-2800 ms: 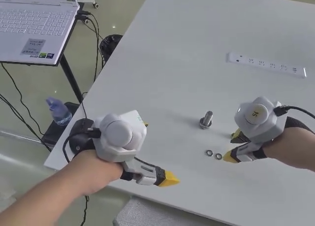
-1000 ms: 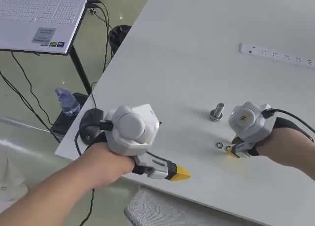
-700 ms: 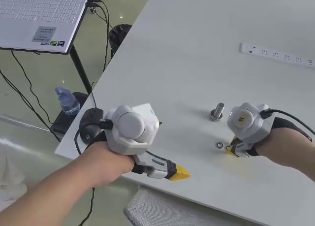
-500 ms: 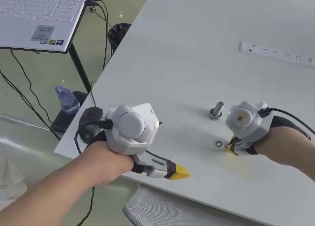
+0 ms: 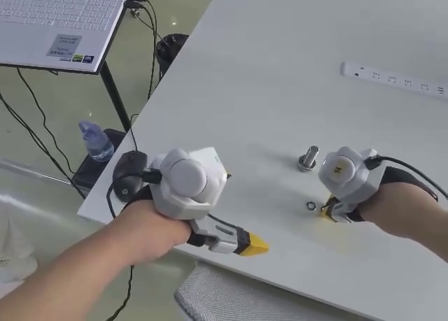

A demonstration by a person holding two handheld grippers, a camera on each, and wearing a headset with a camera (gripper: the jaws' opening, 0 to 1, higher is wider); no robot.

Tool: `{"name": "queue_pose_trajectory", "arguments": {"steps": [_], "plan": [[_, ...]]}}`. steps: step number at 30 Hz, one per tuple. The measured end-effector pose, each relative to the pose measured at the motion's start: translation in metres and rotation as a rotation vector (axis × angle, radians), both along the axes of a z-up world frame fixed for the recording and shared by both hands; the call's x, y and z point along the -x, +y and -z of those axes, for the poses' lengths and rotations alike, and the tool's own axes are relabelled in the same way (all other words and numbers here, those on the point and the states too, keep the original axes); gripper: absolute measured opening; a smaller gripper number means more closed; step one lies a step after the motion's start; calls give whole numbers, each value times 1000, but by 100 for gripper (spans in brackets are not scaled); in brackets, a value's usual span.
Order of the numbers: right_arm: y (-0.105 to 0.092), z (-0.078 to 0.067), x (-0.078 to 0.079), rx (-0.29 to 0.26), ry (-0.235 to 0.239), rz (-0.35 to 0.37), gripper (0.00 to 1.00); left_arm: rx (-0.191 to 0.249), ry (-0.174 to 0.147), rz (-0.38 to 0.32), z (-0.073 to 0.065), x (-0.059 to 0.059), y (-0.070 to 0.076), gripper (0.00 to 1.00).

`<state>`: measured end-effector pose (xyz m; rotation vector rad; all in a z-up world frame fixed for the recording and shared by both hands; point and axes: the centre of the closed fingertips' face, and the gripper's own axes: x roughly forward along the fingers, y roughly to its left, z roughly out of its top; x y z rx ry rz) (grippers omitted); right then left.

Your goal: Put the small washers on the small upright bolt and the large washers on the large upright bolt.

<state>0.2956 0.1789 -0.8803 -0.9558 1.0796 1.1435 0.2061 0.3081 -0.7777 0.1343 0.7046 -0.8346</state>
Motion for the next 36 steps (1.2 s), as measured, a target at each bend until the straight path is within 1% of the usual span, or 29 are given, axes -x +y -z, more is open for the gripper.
{"name": "queue_pose_trajectory", "arguments": {"steps": [2,4,6,8,15,18,19,21,26,29,31,32,36], "plan": [[-1,0,-1,-13,-5,8,13,-2,0,0,0,0,1,87],[-3,0,0,-13,-1,23,13,-3,-3,-1,-2,0,2,87],[-4,-2,0,-24,6,38,13,0,-4,-5,-3,0,3,87],[-7,-5,-1,-26,8,50,12,-7,-4,-2,-2,0,3,87],[-17,-22,-1,-40,26,101,12,-10,-4,8,-2,1,0,86],[-21,-30,-2,-52,16,111,12,-12,-2,14,-2,1,-2,86],[-23,-33,-2,-61,18,126,12,-7,-4,15,-3,-1,-4,86],[-29,-38,-4,-59,14,135,12,-1,-5,14,-4,-4,-6,86],[-44,-45,-6,-51,13,147,12,-1,-10,24,-6,-8,-11,85],[-51,-50,-10,-63,12,171,12,-2,-8,30,-6,-11,-14,85],[-55,-52,-12,-67,14,181,12,5,-7,27,-7,-12,-16,85],[-60,-52,-16,-70,14,185,12,6,-8,27,-8,-13,-16,85],[-66,-55,-21,-66,14,191,12,0,-6,37,-7,-13,-19,85]]}}
